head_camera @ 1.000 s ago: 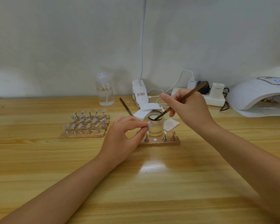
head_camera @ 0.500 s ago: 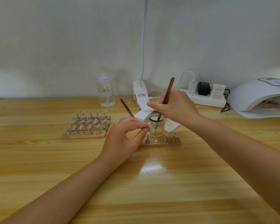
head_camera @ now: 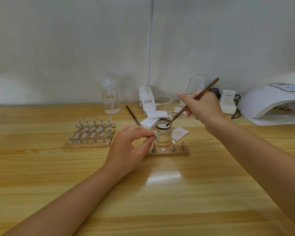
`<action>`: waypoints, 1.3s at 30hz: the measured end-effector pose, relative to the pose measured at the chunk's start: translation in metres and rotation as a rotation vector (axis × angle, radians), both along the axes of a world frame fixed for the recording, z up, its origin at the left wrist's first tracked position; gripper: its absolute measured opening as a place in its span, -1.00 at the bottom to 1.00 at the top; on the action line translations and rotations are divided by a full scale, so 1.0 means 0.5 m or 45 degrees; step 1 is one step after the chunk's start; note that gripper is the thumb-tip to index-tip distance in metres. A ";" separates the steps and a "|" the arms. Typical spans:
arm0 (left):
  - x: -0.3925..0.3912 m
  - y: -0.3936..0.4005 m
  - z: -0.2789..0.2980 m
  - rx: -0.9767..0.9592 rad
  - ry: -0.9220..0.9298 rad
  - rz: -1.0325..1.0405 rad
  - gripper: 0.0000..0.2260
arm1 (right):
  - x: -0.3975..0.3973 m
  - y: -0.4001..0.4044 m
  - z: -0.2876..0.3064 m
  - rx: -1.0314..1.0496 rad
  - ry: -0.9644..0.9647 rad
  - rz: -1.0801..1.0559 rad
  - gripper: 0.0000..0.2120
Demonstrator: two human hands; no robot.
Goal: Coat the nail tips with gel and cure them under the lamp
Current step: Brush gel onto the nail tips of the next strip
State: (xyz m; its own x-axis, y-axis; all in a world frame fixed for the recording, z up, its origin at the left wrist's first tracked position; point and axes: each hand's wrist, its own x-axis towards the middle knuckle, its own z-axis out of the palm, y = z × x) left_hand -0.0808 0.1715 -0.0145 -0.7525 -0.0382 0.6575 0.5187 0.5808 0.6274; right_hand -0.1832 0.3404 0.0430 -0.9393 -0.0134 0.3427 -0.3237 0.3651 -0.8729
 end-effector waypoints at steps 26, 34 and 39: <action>-0.001 -0.001 -0.001 -0.013 0.018 0.015 -0.83 | 0.007 0.020 -0.007 -0.273 -0.173 -0.086 -0.65; 0.000 -0.001 0.000 -0.018 0.020 0.008 -0.78 | 0.010 0.024 -0.029 -0.317 -0.186 -0.100 -0.65; 0.001 0.000 0.001 0.000 0.003 0.022 -0.82 | 0.016 0.038 -0.035 -0.396 -0.033 -0.157 -0.68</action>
State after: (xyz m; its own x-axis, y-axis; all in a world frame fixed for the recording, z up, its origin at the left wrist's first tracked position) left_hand -0.0804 0.1716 -0.0140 -0.7500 -0.0510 0.6595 0.5103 0.5898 0.6259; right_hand -0.1751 0.3592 0.0255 -0.9358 0.2024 0.2885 -0.2698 0.1153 -0.9560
